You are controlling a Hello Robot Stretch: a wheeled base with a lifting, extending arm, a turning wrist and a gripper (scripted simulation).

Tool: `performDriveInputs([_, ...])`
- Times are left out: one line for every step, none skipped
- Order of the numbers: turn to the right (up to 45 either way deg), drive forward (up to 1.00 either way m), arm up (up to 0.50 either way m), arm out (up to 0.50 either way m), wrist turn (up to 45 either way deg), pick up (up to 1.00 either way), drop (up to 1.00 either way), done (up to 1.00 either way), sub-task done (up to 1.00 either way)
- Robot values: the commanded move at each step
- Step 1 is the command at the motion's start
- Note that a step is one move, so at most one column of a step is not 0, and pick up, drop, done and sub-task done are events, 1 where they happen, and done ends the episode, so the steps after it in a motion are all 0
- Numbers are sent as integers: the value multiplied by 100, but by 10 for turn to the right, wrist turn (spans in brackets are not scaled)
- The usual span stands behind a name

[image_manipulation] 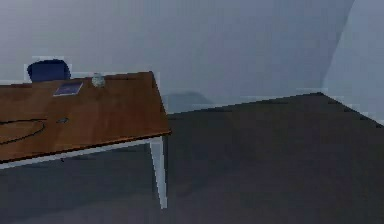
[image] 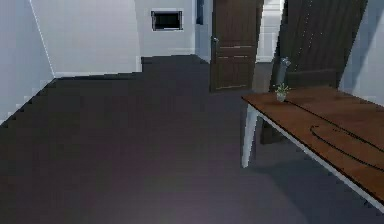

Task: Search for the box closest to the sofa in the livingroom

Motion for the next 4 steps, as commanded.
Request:
performDriveInputs([0, 100, 0, 0, 0, 0, 0, 0, 0])
performDriveInputs([0, 85, 0, 0, 0, 0, 0, 0, 0])
performDriveInputs([330, 0, 0, 0, 0, 0, 0, 0, 0])
performDriveInputs([0, 85, 0, 0, 0, 0, 0, 0, 0])
